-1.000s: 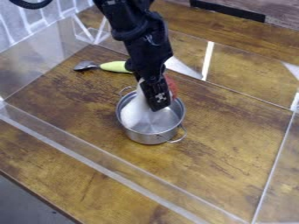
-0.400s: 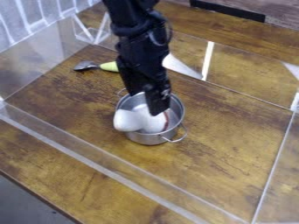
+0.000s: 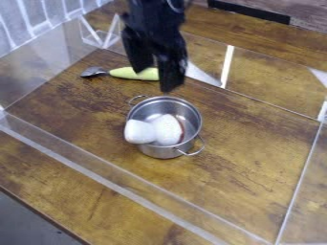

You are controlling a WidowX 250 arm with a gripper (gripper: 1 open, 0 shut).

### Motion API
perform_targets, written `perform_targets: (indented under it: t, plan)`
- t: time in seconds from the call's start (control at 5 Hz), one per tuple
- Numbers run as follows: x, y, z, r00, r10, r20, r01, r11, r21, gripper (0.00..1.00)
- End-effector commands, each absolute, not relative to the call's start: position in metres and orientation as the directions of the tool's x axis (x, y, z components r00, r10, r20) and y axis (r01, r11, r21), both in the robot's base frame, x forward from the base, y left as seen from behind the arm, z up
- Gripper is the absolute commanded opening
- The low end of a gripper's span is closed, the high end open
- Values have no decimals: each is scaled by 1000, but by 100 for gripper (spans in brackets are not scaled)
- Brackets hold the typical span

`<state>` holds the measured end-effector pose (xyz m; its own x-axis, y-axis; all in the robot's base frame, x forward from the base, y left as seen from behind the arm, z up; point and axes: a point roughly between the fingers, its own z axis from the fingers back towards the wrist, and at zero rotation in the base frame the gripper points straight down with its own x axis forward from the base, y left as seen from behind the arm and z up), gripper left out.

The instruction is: Put the mushroom in the silver pot

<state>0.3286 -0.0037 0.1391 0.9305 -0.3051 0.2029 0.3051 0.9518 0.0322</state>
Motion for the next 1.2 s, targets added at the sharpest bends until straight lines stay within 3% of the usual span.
perform_targets:
  t: [0.0,0.4,0.8,1.0]
  plan:
    - [323,30,164,941,-215,263,199,976,85,100]
    - [307,60,156,944,-163,286,143,986,92,100]
    - [334,76,152,929,-213,303,190,976,102,100]
    - [341,66,155,940,-140,310,115,988,100,100]
